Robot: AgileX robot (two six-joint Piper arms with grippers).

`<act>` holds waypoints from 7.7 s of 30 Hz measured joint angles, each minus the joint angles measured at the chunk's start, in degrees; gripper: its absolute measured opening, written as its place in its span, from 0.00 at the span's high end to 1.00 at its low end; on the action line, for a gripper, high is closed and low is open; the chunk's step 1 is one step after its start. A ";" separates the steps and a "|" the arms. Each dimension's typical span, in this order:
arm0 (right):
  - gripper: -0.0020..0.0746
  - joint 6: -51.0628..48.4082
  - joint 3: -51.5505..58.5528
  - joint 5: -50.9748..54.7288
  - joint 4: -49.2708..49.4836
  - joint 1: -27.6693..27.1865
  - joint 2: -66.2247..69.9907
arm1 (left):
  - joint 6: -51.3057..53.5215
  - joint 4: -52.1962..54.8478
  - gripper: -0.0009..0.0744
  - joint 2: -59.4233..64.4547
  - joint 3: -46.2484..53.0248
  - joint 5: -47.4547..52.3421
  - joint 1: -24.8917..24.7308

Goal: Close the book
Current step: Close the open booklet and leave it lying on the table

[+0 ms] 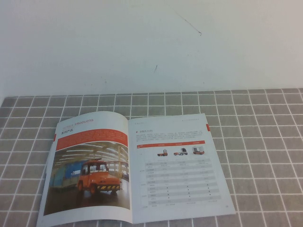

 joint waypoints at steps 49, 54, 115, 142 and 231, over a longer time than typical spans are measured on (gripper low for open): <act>0.98 -0.63 0.42 -34.57 -11.20 0.00 0.00 | 0.00 0.32 0.99 0.00 0.37 -30.87 0.00; 0.98 5.24 0.42 -48.06 -10.98 0.00 0.00 | 0.00 0.32 0.99 0.00 0.37 -33.78 0.00; 0.98 -47.24 -77.34 22.54 32.83 15.72 111.97 | 6.24 -1.07 0.99 77.31 -42.37 3.70 0.00; 0.98 -46.41 -77.86 19.12 28.76 16.15 120.48 | -11.71 14.88 0.99 92.20 -42.97 -3.75 0.00; 0.98 -43.45 -78.32 17.61 28.36 14.21 104.67 | -30.88 13.24 0.99 78.03 -43.11 -19.64 -26.20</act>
